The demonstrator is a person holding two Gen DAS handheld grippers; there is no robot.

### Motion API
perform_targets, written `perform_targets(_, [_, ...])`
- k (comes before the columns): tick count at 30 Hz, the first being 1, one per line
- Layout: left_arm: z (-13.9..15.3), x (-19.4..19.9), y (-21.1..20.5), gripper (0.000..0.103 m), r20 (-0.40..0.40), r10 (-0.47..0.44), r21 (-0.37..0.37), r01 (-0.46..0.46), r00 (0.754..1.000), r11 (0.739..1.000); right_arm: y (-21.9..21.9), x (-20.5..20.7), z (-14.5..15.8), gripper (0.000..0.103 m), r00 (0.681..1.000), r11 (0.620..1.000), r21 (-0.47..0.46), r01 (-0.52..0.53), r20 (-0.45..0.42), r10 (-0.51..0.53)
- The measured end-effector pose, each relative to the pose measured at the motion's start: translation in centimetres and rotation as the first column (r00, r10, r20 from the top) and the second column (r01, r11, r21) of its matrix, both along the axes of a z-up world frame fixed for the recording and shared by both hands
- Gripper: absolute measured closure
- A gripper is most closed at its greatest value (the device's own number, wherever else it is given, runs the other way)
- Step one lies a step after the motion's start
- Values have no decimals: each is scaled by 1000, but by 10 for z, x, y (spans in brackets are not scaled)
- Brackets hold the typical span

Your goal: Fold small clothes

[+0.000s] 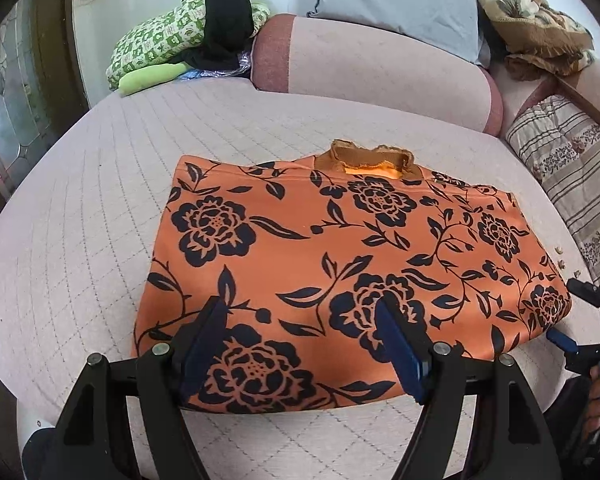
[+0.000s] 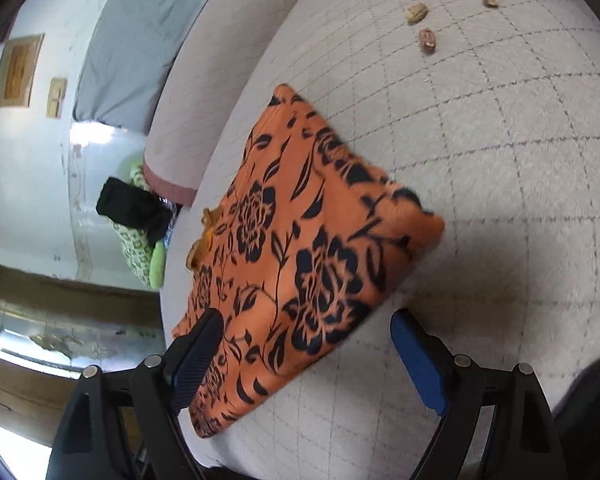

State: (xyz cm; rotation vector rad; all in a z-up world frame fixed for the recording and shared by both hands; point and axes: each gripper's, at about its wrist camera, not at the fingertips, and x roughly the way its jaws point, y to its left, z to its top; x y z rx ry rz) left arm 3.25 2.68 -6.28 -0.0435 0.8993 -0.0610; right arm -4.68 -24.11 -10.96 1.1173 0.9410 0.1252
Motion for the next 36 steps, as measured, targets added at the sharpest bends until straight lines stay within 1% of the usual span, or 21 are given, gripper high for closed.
perform_targets(3, [-2, 3, -6, 26, -9, -5, 15, 5, 1000, 1000, -5, 4, 0, 15, 1000, 1000, -6, 6, 3, -6])
perform_targets(7, [-9, 9, -14, 26, -27, -8, 29, 9, 1000, 1000, -6, 7, -5, 15, 1000, 1000, 14, 11, 22, -12])
perform_targets(12, [-17, 19, -27, 26, -49, -16, 26, 17, 999, 1000, -8, 5, -7, 15, 999, 1000, 21, 7, 47, -8])
perform_targets(16, [-22, 28, -43, 26, -37, -45, 37, 47, 998, 998, -8, 4, -7, 15, 998, 1000, 19, 2, 59, -3])
perform_targets(19, [-44, 40, -53, 26, -82, -55, 78, 62, 995, 995, -7, 5, -6, 15, 998, 1000, 0, -8, 63, 8])
perform_targets(20, [-52, 42, -55, 25, -100, -57, 99, 67, 993, 993, -7, 5, -6, 15, 998, 1000, -1, -9, 64, 9])
perform_targets(21, [-53, 40, -57, 21, -69, -60, 117, 68, 996, 991, -7, 5, -6, 15, 998, 1000, -1, -9, 64, 9])
perform_targets(22, [-51, 39, -59, 21, -63, -62, 128, 70, 996, 989, -6, 5, -6, 15, 998, 1000, -1, -10, 66, 10])
perform_targets(23, [-50, 39, -58, 21, -72, -61, 123, 70, 996, 990, -6, 5, -6, 15, 998, 1000, -4, -11, 67, 11])
perform_targets(24, [-45, 38, -56, 21, -75, -53, 99, 61, 996, 993, -6, 4, -6, 15, 998, 1000, -6, -12, 69, 12])
perform_targets(26, [-34, 35, -53, 21, -37, -56, 60, 58, 998, 997, -5, 4, -5, 15, 998, 1000, -12, -12, 69, 13])
perform_targets(28, [-30, 35, -53, 21, -15, -62, 67, 63, 998, 996, -3, 5, -4, 15, 998, 1000, -22, -15, 67, 16])
perform_targets(29, [-33, 36, -53, 21, -26, -64, 74, 66, 998, 995, -3, 5, -4, 15, 998, 999, -28, -17, 67, 19])
perform_targets(31, [-50, 43, -51, 21, -84, -51, 80, 58, 995, 995, -1, 5, -3, 15, 998, 999, -37, -19, 66, 22])
perform_targets(33, [-51, 42, -52, 20, -62, -52, 86, 58, 997, 995, 0, 6, -2, 15, 998, 999, -48, -21, 57, 24])
perform_targets(34, [-48, 42, -53, 20, -66, -53, 86, 59, 996, 995, 1, 7, -2, 15, 998, 998, -53, -21, 51, 24])
perform_targets(35, [-46, 41, -53, 20, -62, -56, 72, 60, 997, 996, 1, 7, -1, 15, 999, 998, -57, -22, 45, 24])
perform_targets(36, [-38, 38, -51, 20, -33, -60, 42, 62, 998, 997, 1, 8, 0, 15, 999, 998, -61, -22, 39, 24])
